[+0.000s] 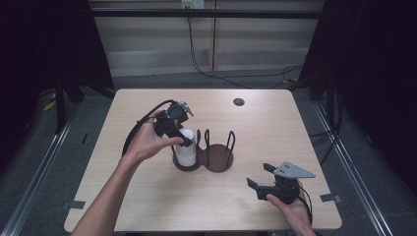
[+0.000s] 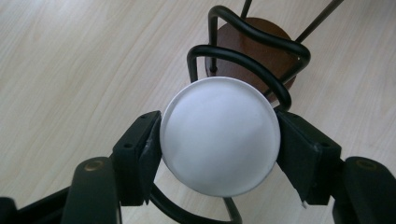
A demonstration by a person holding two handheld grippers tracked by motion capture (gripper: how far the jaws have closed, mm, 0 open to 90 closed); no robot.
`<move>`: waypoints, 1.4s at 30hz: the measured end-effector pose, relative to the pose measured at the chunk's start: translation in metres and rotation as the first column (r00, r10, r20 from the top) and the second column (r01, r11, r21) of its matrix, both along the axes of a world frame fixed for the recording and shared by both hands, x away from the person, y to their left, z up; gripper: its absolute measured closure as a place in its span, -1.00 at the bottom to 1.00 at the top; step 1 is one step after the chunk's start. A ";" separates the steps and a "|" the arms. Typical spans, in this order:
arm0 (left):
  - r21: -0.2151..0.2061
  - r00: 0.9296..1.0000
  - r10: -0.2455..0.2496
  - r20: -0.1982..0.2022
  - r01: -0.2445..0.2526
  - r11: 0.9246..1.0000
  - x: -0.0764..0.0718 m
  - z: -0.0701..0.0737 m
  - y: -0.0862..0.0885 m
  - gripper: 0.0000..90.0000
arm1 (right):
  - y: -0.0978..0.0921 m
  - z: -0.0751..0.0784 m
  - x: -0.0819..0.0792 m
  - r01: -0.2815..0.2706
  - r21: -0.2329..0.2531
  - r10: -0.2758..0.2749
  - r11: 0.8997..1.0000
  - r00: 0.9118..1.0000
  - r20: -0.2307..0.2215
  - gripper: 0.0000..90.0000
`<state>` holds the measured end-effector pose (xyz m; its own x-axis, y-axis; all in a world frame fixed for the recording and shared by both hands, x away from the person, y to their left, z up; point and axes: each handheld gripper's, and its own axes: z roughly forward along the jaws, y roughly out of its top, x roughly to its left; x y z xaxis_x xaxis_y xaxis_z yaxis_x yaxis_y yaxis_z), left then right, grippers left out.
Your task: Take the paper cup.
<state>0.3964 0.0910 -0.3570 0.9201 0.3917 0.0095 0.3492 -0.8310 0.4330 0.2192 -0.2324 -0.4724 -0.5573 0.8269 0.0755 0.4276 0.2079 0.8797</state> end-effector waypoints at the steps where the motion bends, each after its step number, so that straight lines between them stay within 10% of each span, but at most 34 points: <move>1: 0.005 1.000 -0.003 -0.004 0.003 1.000 0.000 0.000 -0.001 -0.24 | 0.000 0.000 0.000 -0.002 -0.003 0.002 1.000 1.000 0.002 -0.60; 42: -0.036 0.998 0.033 -0.045 -0.035 0.999 0.002 0.003 0.003 -0.21 | 0.000 -0.001 0.000 0.001 -0.006 -0.001 1.000 1.000 -0.008 -0.60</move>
<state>0.3988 0.0938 -0.3542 0.9053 0.4223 -0.0457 0.3967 -0.8019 0.4468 0.2195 -0.2320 -0.4730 -0.5558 0.8279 0.0749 0.4345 0.2125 0.8753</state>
